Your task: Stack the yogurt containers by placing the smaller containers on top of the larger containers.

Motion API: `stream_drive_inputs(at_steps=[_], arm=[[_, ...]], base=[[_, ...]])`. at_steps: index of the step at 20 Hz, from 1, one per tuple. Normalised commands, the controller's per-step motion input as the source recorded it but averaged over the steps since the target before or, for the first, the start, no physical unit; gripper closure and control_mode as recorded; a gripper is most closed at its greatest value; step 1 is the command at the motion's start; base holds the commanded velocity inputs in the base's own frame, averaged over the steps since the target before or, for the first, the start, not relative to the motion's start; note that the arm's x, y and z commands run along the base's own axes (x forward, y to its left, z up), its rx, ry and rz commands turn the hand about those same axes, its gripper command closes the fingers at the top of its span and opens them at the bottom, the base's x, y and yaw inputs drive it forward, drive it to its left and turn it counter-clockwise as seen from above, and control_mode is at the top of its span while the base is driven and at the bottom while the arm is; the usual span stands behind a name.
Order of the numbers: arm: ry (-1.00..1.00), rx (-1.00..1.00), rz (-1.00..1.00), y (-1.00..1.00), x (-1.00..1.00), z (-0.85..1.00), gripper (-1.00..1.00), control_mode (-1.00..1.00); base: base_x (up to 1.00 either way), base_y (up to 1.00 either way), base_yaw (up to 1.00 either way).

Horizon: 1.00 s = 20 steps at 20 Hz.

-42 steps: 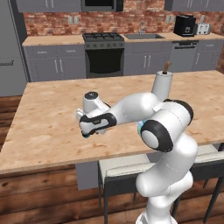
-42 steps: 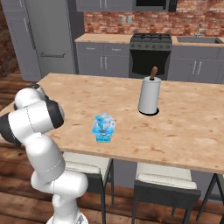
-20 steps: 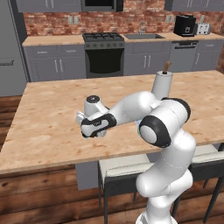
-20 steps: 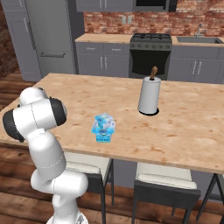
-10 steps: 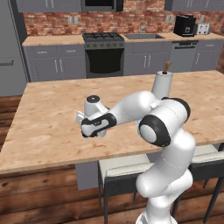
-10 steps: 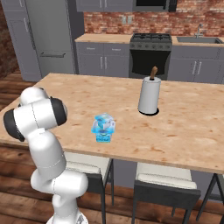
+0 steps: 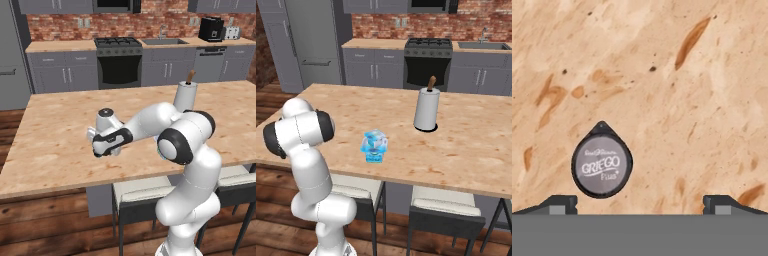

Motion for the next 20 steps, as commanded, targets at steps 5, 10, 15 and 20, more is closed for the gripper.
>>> stream_drive_inputs(at_steps=[5, 10, 15, 20], arm=[[0.00, 0.00, 0.00, 0.00, 0.00, 0.00, -1.00, -1.00], [0.00, 0.00, 0.00, 0.00, 0.00, 0.00, -1.00, -1.00], [0.00, -0.01, 0.00, 0.00, 0.00, -0.03, -1.00, -1.00], [0.00, -0.03, 0.00, 0.00, 0.07, -0.07, -1.00, -1.00]], base=[[0.00, 0.00, 0.00], [0.00, 0.00, 0.00], [0.00, 0.00, 0.00], [0.00, 0.00, 0.00]])
